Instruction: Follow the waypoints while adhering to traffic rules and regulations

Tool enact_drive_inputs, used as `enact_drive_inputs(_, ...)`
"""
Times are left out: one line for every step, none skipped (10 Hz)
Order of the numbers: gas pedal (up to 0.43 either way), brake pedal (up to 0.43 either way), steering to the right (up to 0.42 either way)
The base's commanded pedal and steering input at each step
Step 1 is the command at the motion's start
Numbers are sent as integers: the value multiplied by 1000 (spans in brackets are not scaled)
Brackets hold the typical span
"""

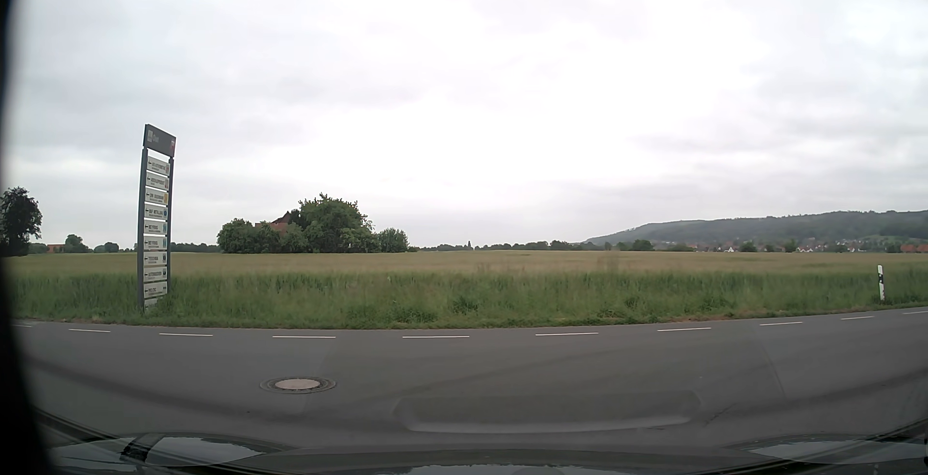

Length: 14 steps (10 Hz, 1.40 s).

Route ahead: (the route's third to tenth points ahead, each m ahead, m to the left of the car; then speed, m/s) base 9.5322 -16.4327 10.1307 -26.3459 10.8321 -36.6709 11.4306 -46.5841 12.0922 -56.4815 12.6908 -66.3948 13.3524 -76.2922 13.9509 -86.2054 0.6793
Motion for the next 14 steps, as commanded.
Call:
enact_drive_inputs(0, 207, 346)
enact_drive_inputs(0, 177, 347)
enact_drive_inputs(0, 73, 348)
enact_drive_inputs(0, 6, 348)
enact_drive_inputs(0, 0, 349)
enact_drive_inputs(0, 0, 351)
enact_drive_inputs(20, 0, 356)
enact_drive_inputs(118, 0, 361)
enact_drive_inputs(130, 0, 366)
enact_drive_inputs(150, 0, 375)
enact_drive_inputs(169, 0, 388)
enact_drive_inputs(177, 0, 398)
enact_drive_inputs(197, 0, 415)
enact_drive_inputs(220, 0, 432)
